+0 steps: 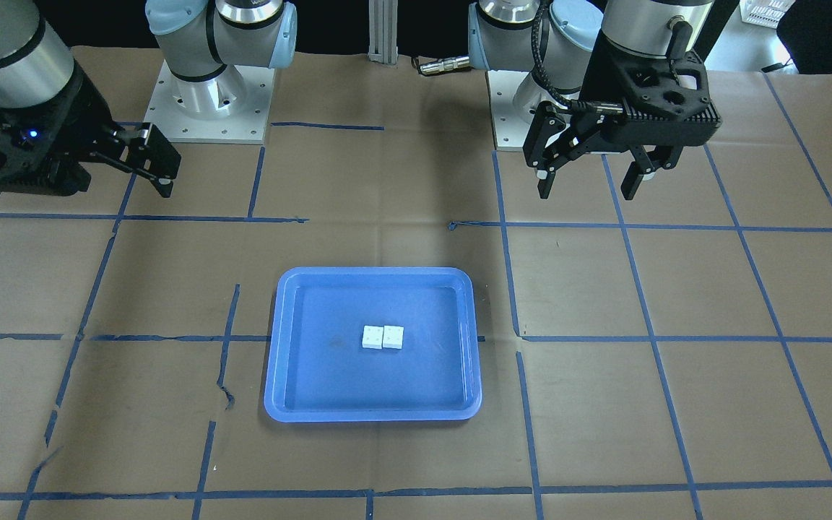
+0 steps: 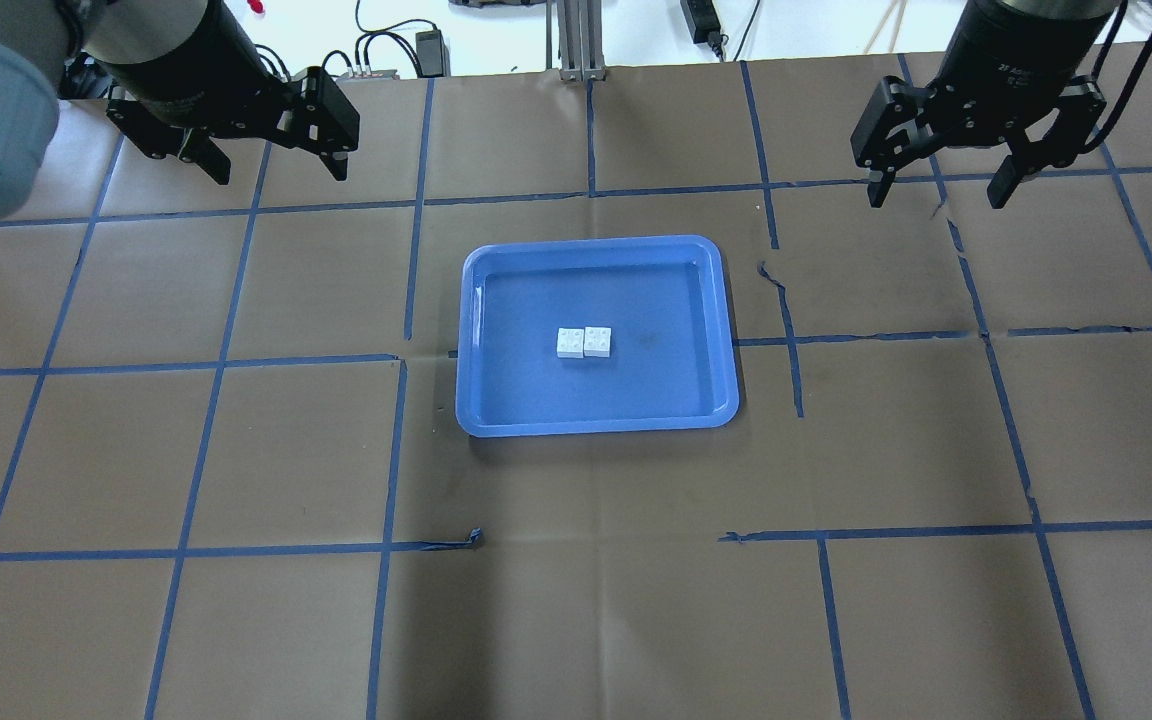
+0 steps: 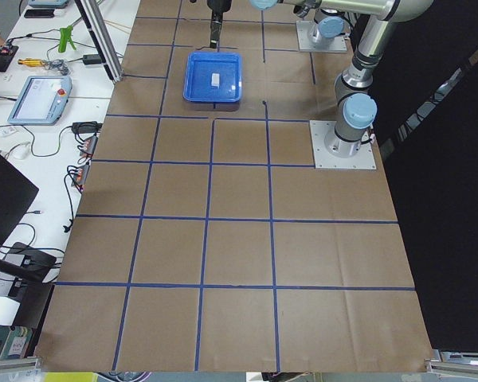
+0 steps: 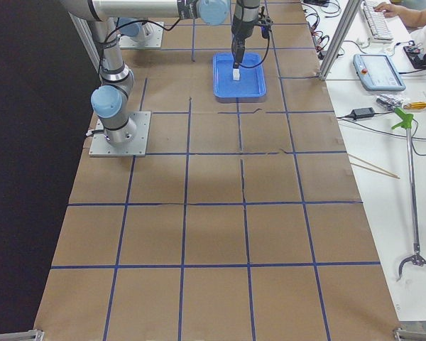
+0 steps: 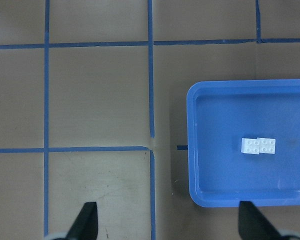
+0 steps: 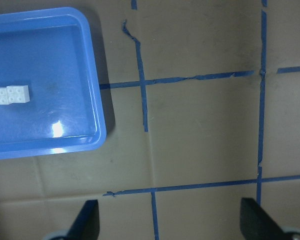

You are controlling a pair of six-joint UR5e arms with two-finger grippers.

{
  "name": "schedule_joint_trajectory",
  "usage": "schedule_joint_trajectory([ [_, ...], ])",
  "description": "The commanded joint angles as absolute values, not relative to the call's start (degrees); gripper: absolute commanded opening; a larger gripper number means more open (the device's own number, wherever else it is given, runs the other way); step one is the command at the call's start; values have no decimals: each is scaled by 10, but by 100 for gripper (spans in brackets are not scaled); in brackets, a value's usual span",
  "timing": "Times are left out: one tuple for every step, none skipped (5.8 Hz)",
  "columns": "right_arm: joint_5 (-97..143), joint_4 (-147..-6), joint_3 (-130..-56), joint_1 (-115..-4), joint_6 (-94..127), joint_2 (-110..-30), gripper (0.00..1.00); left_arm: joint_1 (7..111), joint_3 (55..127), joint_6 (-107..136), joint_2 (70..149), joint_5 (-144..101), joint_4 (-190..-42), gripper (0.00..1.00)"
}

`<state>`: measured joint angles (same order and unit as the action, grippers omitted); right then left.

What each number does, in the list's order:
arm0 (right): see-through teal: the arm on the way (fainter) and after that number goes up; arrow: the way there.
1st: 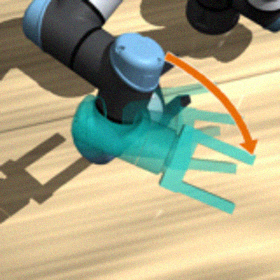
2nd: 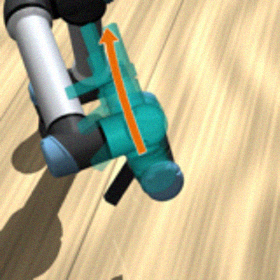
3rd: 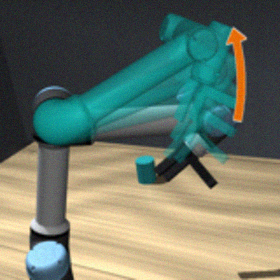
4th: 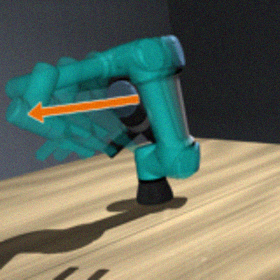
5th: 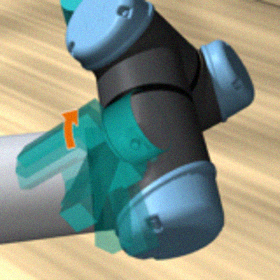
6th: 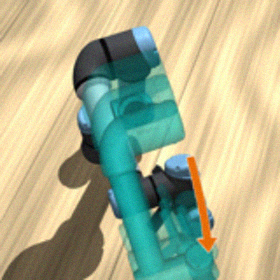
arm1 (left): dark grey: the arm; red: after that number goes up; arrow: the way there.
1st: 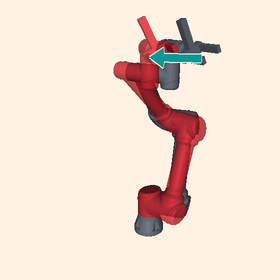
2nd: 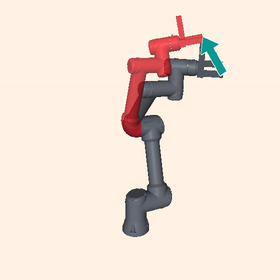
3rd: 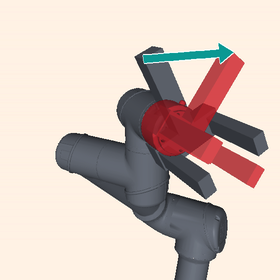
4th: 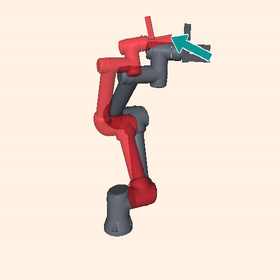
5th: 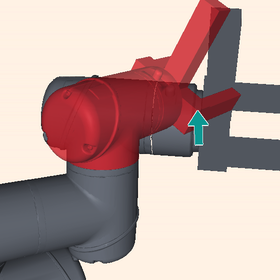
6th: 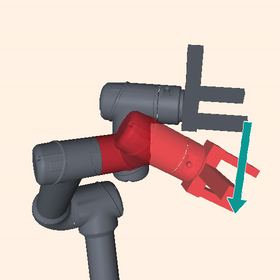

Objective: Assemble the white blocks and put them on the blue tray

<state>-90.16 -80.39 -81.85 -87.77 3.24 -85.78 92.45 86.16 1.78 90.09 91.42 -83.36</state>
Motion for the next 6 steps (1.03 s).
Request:
schedule_joint_trajectory([
  [-900,-802,-817,-912,70,-859,100,922,861,18,897,914,-843,100],
  [-899,-803,-817,-906,67,-856,100,921,861,18,896,914,-844,100],
  [-899,-803,-816,-895,66,-858,100,921,860,18,896,914,-850,100],
  [-899,-802,-816,-892,66,-860,100,920,857,18,896,911,-862,100],
  [-899,-802,-816,-892,66,-860,100,920,857,18,896,911,-863,100],
  [-899,-802,-817,-892,66,-860,100,920,857,18,896,912,-863,100],
])
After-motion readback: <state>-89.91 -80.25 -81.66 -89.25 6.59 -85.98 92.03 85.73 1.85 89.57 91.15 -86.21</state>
